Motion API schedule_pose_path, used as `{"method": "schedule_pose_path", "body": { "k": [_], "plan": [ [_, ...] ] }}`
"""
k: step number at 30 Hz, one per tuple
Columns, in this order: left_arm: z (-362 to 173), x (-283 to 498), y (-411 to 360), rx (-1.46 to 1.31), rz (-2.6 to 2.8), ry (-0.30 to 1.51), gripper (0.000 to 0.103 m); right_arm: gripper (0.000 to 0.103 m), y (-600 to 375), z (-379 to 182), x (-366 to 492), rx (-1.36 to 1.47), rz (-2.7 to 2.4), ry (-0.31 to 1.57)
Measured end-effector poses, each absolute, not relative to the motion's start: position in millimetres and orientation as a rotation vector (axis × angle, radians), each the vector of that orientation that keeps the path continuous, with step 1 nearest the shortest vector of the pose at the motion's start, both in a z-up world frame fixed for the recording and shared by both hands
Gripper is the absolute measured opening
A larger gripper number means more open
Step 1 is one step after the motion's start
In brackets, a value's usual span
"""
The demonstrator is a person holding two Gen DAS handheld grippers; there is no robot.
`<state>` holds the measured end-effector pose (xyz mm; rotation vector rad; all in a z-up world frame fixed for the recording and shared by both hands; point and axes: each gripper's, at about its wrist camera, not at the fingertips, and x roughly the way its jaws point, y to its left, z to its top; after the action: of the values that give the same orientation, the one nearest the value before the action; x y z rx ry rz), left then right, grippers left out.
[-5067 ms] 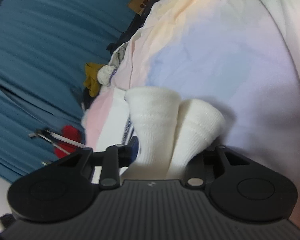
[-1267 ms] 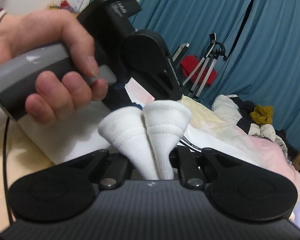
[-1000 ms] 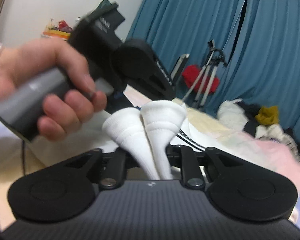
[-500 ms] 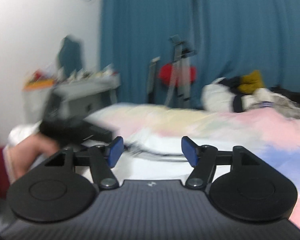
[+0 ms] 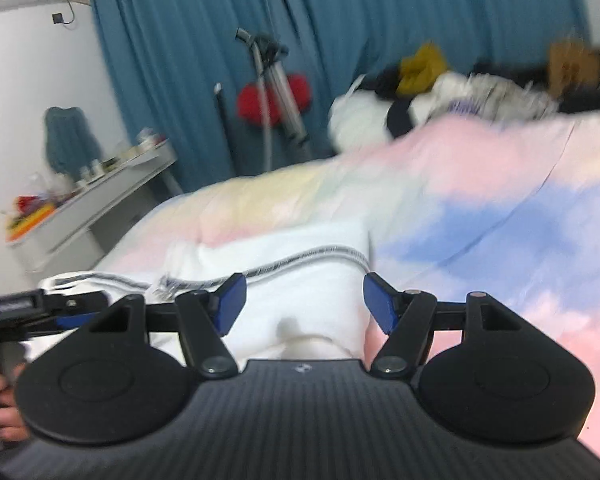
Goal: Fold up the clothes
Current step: 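Open both grippers and release the trousers folded in half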
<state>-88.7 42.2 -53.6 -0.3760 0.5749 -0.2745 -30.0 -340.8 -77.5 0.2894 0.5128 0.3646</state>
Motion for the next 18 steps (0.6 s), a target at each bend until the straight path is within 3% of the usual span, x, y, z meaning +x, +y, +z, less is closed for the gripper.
{"method": "schedule_pose_path", "body": {
  "k": [8,18],
  "plan": [
    [-70.8,-80.7,14.0,-0.186,-0.251,0.609,0.073,0.068,-340.0,-100.9,-26.8,0.041,0.352,0.694],
    [-80.9,-71.0,18.1,-0.15,-0.194,0.668,0.072,0.067,-290.3,-123.3,-15.5,-0.08,0.367,0.764]
  ]
}}
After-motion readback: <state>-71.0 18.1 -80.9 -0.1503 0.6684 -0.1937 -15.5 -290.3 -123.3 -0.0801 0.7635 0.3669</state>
